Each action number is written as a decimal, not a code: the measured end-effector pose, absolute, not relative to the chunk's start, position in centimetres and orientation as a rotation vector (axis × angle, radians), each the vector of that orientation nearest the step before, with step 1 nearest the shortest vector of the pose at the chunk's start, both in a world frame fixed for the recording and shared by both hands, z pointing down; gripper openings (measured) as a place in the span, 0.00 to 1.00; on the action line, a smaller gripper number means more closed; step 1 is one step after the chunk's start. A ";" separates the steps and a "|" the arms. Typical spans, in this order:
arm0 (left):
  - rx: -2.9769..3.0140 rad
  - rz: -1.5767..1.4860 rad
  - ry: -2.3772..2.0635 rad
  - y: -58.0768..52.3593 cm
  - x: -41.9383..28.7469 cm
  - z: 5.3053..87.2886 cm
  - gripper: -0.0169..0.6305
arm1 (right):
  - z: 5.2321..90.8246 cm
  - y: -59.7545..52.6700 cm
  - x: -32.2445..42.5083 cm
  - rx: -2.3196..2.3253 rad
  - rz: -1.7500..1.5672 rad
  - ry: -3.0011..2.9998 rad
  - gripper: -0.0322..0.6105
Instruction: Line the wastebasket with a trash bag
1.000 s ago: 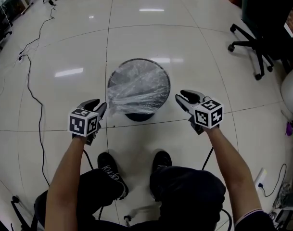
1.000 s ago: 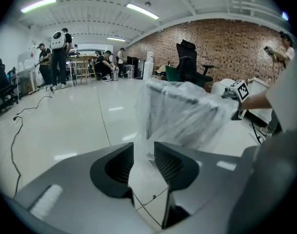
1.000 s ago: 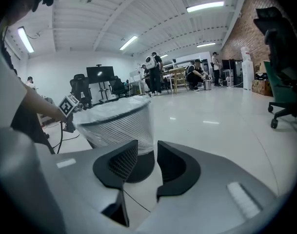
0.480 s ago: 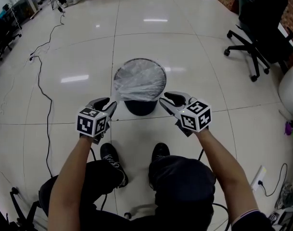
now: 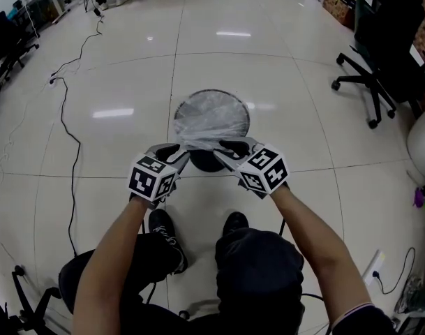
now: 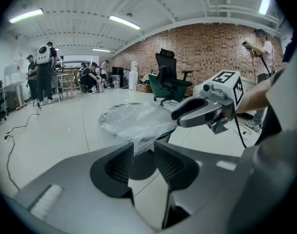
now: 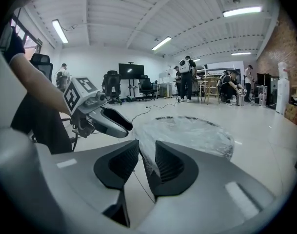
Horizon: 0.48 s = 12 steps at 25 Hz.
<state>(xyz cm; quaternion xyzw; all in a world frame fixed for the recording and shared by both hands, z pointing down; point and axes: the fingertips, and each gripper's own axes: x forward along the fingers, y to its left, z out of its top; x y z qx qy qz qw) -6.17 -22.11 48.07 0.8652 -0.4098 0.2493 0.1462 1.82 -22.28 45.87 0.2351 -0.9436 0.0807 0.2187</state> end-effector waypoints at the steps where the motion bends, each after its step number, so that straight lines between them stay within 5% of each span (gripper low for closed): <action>1: 2.496 0.715 -1.171 -22.1 -6.0 48.1 0.23 | 46.0 -22.3 1.3 0.639 0.202 -2.605 0.20; 5: 2.489 0.680 -1.153 -21.9 -6.0 48.3 0.23 | 46.8 -22.2 0.3 0.615 0.115 -2.566 0.05; 12: 2.460 0.650 -1.180 -22.2 -7.2 48.4 0.23 | 46.9 -20.4 0.4 0.518 0.104 -2.561 0.05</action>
